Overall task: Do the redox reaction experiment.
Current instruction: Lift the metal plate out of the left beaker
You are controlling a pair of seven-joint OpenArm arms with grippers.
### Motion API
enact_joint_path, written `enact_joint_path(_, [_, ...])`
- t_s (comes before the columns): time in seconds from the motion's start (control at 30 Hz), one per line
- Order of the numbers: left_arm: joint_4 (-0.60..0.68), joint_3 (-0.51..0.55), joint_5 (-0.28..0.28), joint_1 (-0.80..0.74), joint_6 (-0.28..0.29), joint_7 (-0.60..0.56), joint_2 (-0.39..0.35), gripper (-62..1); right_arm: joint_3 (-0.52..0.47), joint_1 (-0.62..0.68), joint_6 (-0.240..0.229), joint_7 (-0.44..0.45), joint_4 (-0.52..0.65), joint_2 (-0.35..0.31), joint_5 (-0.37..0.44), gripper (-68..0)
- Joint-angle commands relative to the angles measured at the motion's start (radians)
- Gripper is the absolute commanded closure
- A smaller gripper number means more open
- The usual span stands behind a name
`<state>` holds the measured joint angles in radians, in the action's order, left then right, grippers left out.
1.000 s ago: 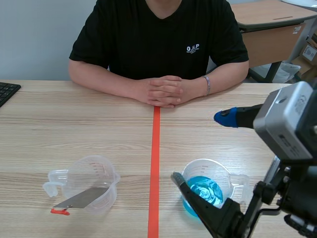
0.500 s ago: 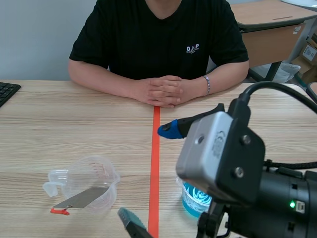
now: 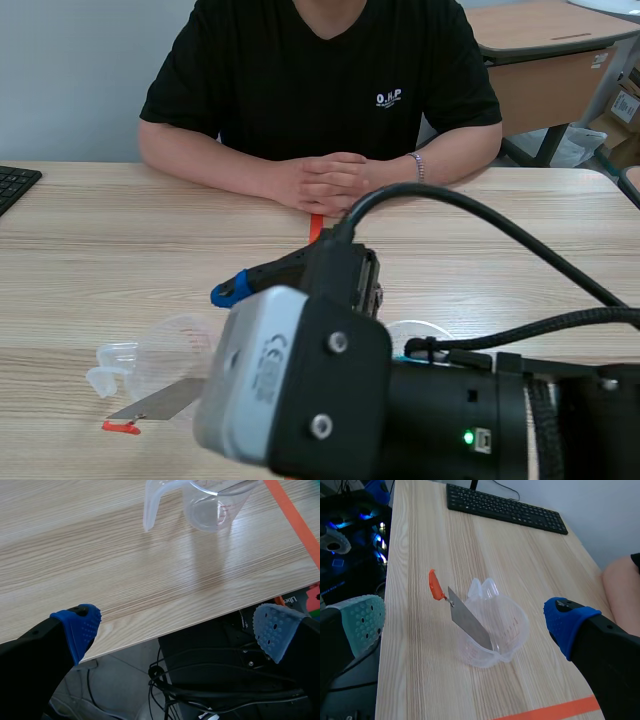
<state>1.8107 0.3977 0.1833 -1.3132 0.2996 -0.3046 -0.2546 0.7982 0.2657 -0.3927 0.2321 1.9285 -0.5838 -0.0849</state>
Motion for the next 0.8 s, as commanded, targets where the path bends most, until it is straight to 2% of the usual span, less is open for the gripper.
enact_joint_path(0.0, [0.013,-0.006,0.006,-0.003,0.002,-0.012,0.008,-62.3,0.016,-0.014,0.004,0.002,-0.015,0.016,-0.008,-67.9])
enact_joint_path(0.33, [0.001,-0.006,0.006,-0.003,0.002,-0.011,0.008,-62.3,0.121,-0.092,0.062,0.006,-0.147,0.100,-0.046,-67.9])
enact_joint_path(0.5, [0.001,-0.006,0.006,-0.003,0.002,-0.011,0.008,-62.3,0.147,-0.119,0.064,0.009,-0.163,0.126,-0.048,-67.9])
enact_joint_path(0.77, [0.001,-0.006,0.007,-0.003,0.002,-0.011,0.008,-62.3,0.156,-0.134,0.064,-0.002,-0.216,0.188,-0.073,-56.6])
